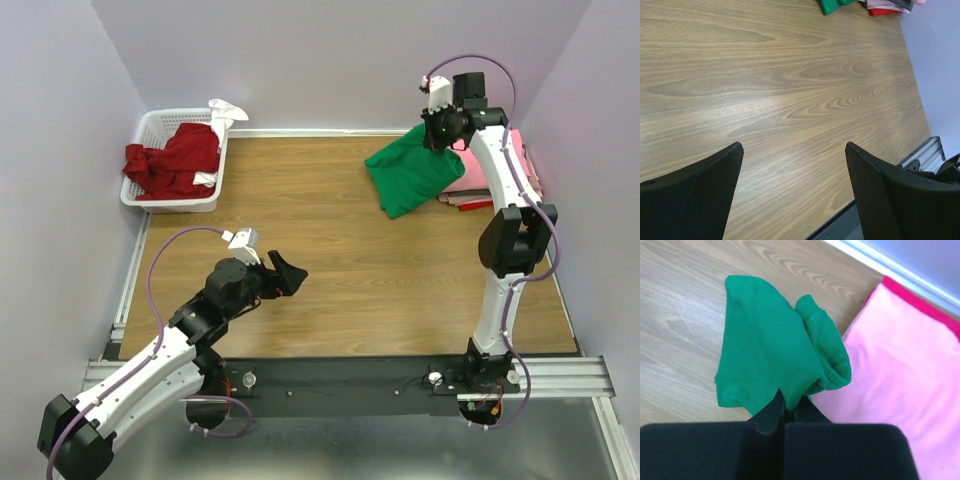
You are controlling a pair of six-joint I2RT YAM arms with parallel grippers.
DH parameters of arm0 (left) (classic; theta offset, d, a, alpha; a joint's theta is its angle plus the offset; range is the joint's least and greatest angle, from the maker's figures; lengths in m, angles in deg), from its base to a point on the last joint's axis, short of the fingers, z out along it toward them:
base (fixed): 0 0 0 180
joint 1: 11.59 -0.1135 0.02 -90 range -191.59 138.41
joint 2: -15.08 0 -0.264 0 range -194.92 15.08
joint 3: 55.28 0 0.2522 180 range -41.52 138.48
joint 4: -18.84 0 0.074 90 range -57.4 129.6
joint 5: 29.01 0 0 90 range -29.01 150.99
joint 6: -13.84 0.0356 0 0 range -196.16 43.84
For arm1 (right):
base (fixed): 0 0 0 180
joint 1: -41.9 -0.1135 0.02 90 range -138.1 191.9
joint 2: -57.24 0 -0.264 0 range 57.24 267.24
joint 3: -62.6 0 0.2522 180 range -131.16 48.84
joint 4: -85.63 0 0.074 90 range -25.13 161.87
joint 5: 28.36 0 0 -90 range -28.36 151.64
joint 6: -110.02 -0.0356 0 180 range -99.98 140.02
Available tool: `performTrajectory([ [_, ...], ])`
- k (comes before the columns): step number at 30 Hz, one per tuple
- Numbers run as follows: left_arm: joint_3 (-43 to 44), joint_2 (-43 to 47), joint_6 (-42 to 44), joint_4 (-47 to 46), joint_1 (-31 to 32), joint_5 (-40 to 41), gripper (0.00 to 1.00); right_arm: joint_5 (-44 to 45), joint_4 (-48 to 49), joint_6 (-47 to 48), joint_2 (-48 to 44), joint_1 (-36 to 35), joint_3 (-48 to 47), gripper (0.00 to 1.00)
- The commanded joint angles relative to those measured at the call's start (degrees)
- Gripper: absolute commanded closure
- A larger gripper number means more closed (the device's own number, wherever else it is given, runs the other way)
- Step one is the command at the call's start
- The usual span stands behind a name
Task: Fold and stack the t-shirts
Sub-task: Neatly place the folded tshirt to the corner
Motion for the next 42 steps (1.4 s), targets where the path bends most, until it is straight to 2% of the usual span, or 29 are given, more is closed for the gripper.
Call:
performTrajectory([
  [1, -0.5, -0.16, 1.44, -1.77, -0.54, 0.28, 0.1, 4.35, 1.57, 0.79, -1.08, 0.16, -3.93, 1.0],
  [8, -0.67, -0.16, 1.62, -2.03, -0.54, 0.02, 0.1, 8.92, 1.75, 1.41, -3.45, 1.47, -6.13, 1.0],
  [31, -0.94, -0.16, 1.88, -2.56, -0.54, -0.16, 0.1, 9.36, 2.18, 1.85, -9.96, 5.52, -4.46, 1.0],
  [38, -0.94, -0.6, 1.97, -2.74, -0.54, -0.25, 0.1, 10.33, 2.62, 2.99, -8.47, 8.42, -4.99, 1.0],
  [42, -0.94, -0.6, 1.97, -2.74, -0.45, -0.34, 0.1, 12.43, 3.15, 4.13, -3.3, 9.56, -7.97, 1.0],
])
